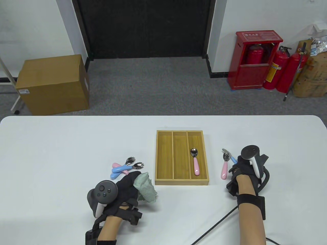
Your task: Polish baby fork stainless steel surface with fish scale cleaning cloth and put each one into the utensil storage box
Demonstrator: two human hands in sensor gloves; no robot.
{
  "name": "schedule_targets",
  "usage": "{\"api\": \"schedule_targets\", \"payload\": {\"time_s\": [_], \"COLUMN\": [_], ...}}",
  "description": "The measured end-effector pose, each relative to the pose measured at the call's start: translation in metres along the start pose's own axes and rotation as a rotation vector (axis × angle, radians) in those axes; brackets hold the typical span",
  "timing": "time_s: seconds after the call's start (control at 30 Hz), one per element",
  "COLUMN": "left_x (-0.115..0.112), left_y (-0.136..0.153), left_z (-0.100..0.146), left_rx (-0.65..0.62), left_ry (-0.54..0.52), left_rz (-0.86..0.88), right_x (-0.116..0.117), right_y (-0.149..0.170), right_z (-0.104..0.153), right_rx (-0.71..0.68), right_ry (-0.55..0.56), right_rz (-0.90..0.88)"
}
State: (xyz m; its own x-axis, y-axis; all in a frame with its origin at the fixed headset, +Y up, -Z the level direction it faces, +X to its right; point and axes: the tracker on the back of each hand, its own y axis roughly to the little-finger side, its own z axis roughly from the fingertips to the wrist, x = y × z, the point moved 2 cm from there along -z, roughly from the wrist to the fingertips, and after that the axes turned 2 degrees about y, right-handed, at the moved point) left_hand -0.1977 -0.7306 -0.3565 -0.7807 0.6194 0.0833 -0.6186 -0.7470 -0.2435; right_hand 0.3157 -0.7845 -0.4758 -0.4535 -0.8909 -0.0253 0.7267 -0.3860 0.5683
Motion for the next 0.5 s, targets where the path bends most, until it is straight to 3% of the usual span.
{"api": "schedule_targets", "payload": {"time_s": [0.5], "left_x": [0.0014], "left_y": [0.0058], "left_z": [-0.0001], "left_rx": [0.03], "left_ry": [-0.005], "left_rz": [0.068], "right_x": [-0.0059], "right_y": [0.0056], "right_z": [0.0043], "right_rx": [0.007], "right_ry": [0.045], "right_rz": [-0.053]}}
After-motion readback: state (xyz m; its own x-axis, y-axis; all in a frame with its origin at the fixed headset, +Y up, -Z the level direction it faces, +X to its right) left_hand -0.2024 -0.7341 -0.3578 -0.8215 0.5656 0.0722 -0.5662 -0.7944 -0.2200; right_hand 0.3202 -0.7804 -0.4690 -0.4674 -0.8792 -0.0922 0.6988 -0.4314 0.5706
